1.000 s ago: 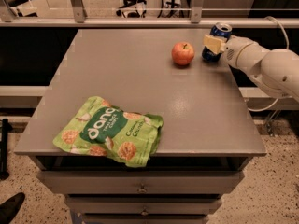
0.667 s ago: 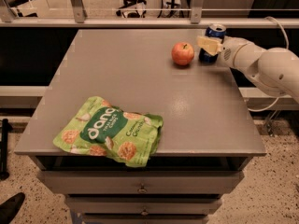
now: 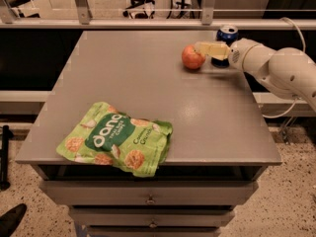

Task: Move pepsi can near apple

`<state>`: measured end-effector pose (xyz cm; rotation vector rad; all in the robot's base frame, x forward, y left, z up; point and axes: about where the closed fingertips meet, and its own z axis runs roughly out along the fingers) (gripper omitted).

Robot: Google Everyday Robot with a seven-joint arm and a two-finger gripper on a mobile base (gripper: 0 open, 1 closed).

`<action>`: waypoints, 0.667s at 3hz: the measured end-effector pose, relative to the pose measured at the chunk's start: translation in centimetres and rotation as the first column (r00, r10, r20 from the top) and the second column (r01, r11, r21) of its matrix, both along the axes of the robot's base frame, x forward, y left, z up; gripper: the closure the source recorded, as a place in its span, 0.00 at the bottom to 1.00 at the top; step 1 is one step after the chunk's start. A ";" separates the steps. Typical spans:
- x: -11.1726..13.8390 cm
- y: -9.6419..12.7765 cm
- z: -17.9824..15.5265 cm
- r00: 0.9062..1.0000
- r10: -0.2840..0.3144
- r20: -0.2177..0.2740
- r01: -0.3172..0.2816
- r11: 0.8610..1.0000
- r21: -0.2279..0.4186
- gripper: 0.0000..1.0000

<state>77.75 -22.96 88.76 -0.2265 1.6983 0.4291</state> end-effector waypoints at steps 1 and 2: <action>-1.1 0.0 1.9 1.000 0.020 0.024 -0.019 0.999 -0.028 0.00; -4.8 -1.7 5.8 0.998 -0.011 0.062 0.015 0.997 -0.075 0.00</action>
Offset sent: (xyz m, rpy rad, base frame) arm -0.1267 -0.0455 0.1150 -0.1823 -0.0983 -0.0792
